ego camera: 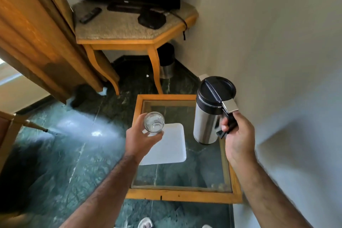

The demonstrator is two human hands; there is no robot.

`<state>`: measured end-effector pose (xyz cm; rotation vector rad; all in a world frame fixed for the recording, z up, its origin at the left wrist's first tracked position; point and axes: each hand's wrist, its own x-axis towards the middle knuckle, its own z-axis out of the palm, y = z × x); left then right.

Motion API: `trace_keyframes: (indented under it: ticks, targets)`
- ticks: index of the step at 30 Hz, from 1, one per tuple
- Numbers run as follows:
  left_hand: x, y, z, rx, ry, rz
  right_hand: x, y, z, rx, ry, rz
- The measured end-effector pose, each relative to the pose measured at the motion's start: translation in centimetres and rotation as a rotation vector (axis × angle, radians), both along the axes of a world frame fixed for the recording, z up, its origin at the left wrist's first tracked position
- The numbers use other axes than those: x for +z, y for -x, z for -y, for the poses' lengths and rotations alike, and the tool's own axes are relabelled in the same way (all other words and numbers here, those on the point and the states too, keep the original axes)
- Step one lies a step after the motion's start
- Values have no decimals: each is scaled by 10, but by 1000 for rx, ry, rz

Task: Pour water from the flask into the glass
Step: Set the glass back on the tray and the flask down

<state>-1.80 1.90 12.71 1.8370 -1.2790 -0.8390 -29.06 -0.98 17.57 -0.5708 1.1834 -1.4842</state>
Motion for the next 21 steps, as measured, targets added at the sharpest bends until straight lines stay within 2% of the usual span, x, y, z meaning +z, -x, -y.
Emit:
trace_keyframes:
  ticks: [11, 21]
  targets:
    - [-137, 3, 14, -7, -121, 116, -129, 8, 4, -59, -83, 25]
    - [-201, -5, 14, 1, -182, 134, -184, 3, 9, -28, -71, 38]
